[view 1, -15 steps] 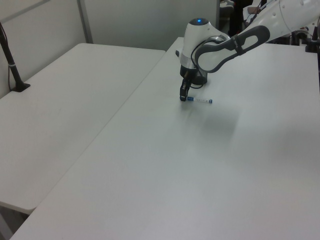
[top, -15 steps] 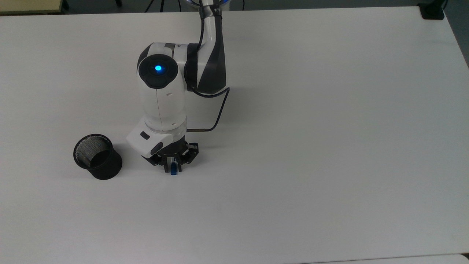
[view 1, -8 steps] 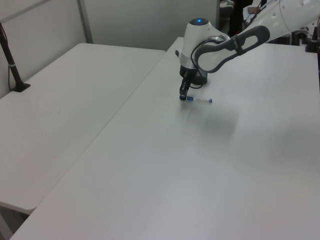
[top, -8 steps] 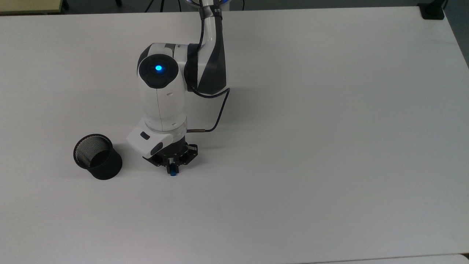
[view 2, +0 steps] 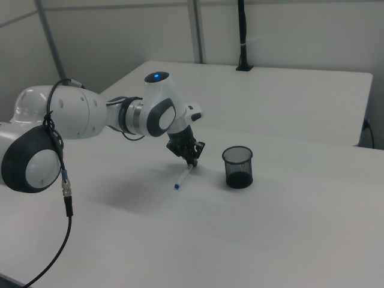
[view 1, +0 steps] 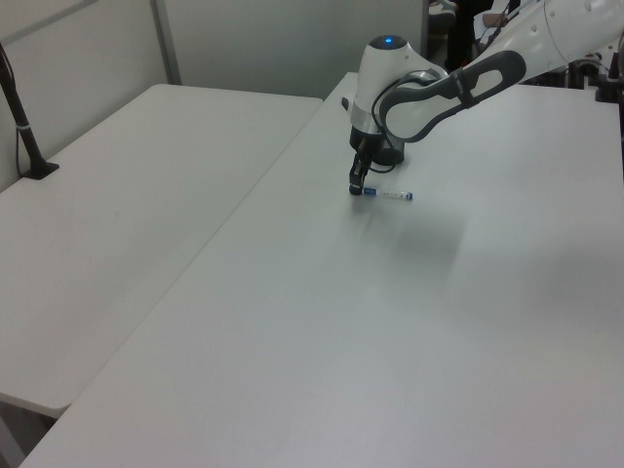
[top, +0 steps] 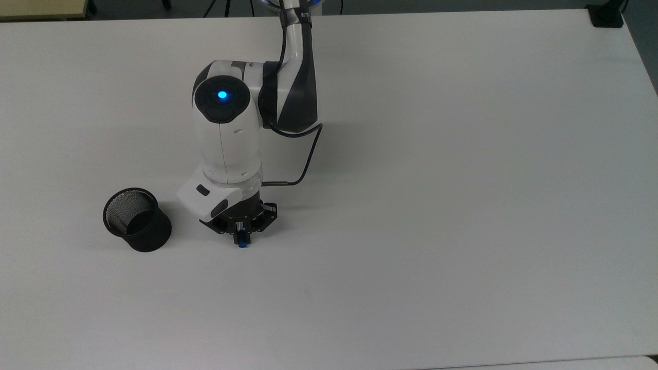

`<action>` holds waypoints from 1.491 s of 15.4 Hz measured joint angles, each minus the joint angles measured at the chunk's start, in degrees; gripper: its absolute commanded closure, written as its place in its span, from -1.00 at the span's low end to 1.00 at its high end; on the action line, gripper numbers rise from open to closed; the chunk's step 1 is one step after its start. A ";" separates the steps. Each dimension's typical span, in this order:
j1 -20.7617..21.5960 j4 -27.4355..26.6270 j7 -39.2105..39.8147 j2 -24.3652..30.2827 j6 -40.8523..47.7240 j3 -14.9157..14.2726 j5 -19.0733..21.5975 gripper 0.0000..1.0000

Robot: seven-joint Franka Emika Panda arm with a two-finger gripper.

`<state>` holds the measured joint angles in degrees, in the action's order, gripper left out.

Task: Insert the marker
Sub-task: 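Lift the marker and carry it over the black mesh cup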

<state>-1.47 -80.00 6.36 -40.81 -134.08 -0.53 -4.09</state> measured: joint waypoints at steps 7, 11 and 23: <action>-0.37 1.78 -0.16 4.43 0.96 -0.04 0.00 0.75; -1.56 4.27 -3.05 7.63 0.92 -0.37 0.00 0.75; -8.74 -4.36 -12.27 13.82 -34.42 -0.53 0.02 0.75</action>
<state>-10.21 -84.36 -5.91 -26.99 -168.50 -1.07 -4.07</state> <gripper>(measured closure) 0.824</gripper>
